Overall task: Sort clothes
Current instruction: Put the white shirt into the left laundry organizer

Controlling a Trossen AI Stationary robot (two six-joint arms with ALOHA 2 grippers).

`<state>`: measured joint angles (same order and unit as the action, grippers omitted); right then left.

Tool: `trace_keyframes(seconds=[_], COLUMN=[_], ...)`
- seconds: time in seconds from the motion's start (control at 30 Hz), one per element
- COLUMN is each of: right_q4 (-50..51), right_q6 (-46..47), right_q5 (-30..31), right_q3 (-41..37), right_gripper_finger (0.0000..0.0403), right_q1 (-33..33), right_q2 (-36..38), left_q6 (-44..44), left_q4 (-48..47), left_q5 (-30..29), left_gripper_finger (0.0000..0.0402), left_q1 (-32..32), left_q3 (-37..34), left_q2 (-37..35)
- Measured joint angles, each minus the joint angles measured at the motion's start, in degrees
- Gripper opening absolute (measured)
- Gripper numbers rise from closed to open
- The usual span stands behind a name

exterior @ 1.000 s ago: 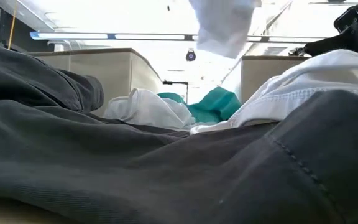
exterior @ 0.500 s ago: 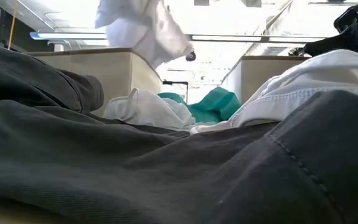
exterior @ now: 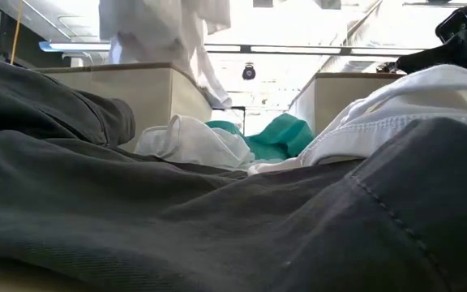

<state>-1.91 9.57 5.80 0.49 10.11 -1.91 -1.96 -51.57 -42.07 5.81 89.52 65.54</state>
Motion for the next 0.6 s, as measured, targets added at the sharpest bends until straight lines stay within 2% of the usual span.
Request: trace_keyframes(seconds=[0.13,0.33,0.47,0.6], right_q4=[0.0,0.0,0.0,0.0], right_q6=[0.0,0.0,0.0,0.0], right_q5=[0.0,0.0,0.0,0.0], right_q3=[0.0,0.0,0.0,0.0], right_gripper_finger=[0.0000,0.0000,0.0000,0.0000], right_q1=[0.0,0.0,0.0,0.0], right_q2=[0.0,0.0,0.0,0.0], left_q6=[-4.7,-6.5,-6.1,-8.4], left_q4=[-4.7,-7.9,-10.6,-17.6], left_q5=[-0.4,-0.6,-5.0,-9.8], left_gripper_finger=[0.0007,0.0007,0.0007,0.0007], left_q1=[-2.8,-6.0,-6.8,-6.2], left_q3=[4.6,12.5,16.1,16.3], left_q2=[-1.8,-3.0,-3.0,-3.0])
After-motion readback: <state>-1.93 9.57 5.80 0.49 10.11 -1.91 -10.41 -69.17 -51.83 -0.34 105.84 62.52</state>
